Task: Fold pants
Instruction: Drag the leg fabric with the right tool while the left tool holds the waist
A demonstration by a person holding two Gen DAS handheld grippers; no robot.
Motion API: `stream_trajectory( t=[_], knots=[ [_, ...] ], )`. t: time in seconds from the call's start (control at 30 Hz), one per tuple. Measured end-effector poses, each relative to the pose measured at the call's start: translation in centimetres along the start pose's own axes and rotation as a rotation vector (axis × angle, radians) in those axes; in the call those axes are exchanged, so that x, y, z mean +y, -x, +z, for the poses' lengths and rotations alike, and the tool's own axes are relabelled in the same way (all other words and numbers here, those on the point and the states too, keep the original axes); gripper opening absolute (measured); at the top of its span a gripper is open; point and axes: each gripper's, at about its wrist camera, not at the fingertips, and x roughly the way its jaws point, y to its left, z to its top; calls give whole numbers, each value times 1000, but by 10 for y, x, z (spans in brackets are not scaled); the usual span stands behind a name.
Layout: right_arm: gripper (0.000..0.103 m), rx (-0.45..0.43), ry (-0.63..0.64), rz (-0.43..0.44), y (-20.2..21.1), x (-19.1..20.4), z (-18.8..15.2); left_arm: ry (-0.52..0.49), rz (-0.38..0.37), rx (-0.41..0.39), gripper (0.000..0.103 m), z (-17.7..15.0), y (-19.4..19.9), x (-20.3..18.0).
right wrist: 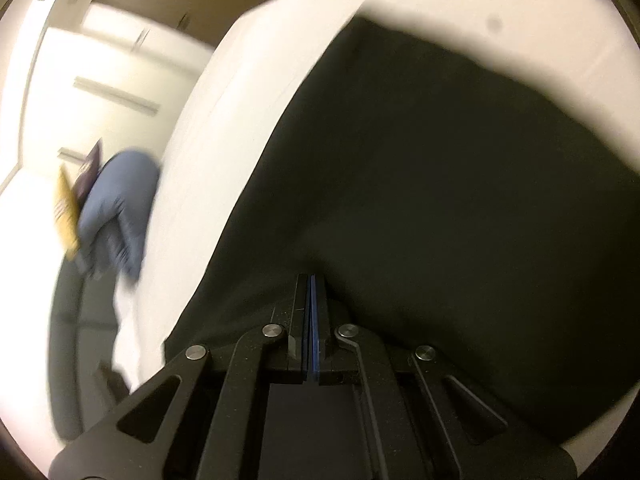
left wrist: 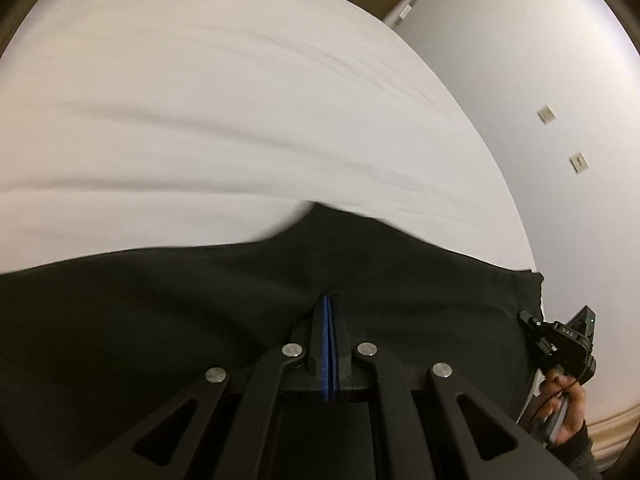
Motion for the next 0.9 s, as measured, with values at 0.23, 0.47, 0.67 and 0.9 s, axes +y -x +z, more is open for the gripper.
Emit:
stream_trajectory(
  t=[0.23,0.47,0.67,0.9],
  knots=[
    [0,28,60,41,15,37,-21,168,195,-209,1,-27,112,89],
    [0,317,239,368,-44,127,-119,59,-16,-192,1,-82,108,13],
    [0,448,288,279,-111,129,-170,117,-20,-113,4,-126,49,15],
    [0,123,190,139,-35,21,-73,112,-48,-99,5,-123,56,27]
  ],
)
